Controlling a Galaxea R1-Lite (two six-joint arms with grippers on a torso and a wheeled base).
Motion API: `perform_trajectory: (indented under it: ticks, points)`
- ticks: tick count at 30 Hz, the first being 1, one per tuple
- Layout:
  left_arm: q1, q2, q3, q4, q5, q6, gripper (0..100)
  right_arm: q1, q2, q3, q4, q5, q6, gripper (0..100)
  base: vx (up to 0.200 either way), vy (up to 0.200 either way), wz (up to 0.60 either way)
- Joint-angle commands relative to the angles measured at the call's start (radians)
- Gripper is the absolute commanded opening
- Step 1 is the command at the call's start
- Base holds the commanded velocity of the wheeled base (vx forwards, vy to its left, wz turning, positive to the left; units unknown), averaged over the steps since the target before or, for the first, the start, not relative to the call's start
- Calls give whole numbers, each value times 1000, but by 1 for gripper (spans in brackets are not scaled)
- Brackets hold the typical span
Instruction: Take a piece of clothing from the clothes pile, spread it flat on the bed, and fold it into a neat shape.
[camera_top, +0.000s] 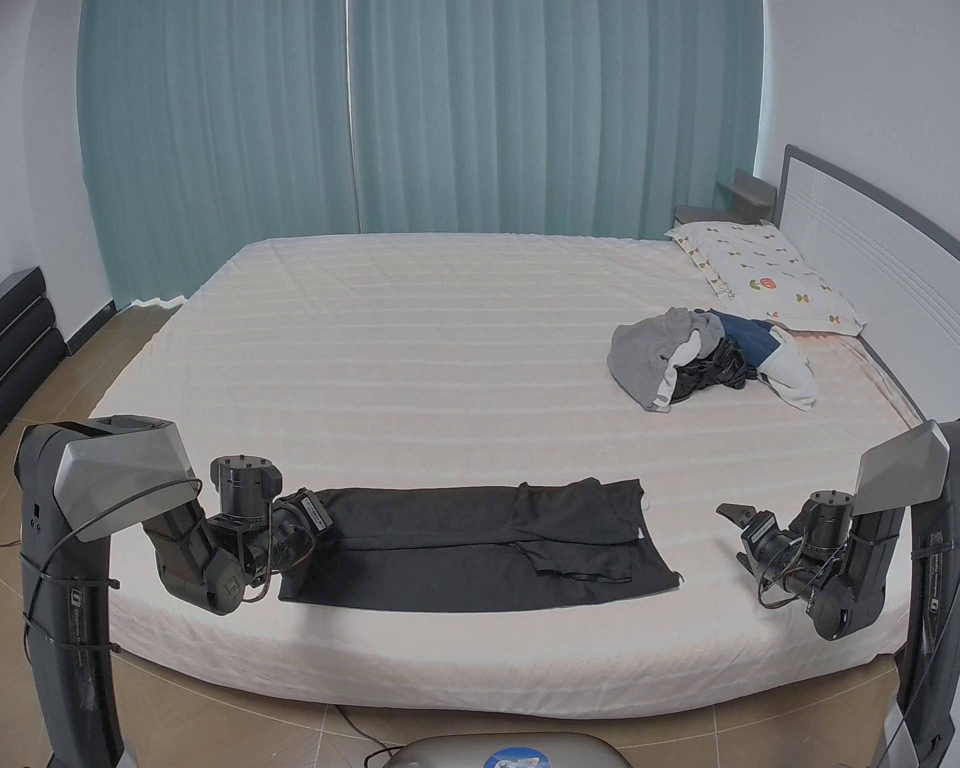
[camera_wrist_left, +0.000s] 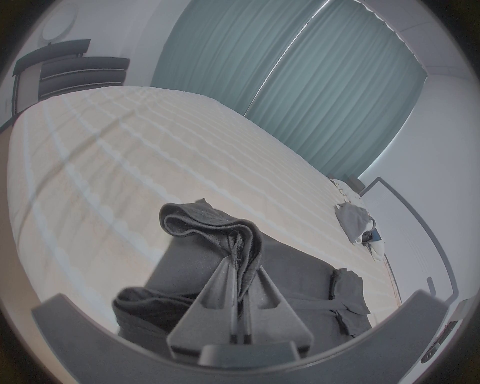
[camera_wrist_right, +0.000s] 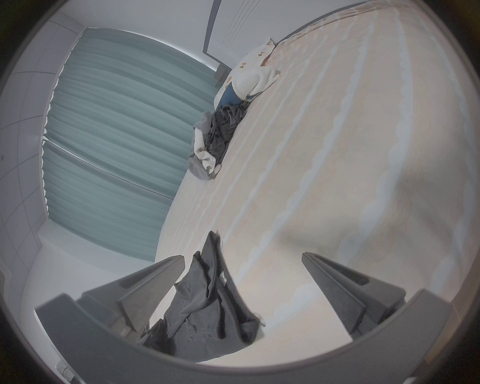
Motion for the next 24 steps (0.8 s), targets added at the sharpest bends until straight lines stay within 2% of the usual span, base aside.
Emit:
perform_trajectory:
  ticks: [1,7,10,15,24]
  points:
    - [-36,-45,-6,29,22,1,0,0,0,3,-10,0,-2,100,0,-200,0]
    - [-71,-76,-58,124,41,4,0,0,2,4,-10,0,-19,100,0,-200,0]
    - [-108,-93,-115,234,44,2,0,2,11,4,-12,0,-28,100,0,-200,0]
    - [-145,-84,-181,283,93,4,0,2,12,4,-10,0,-38,100,0,-200,0]
    - [-201,-70,-271,417,97,-2,0,2,12,4,-10,0,-38,100,0,-200,0]
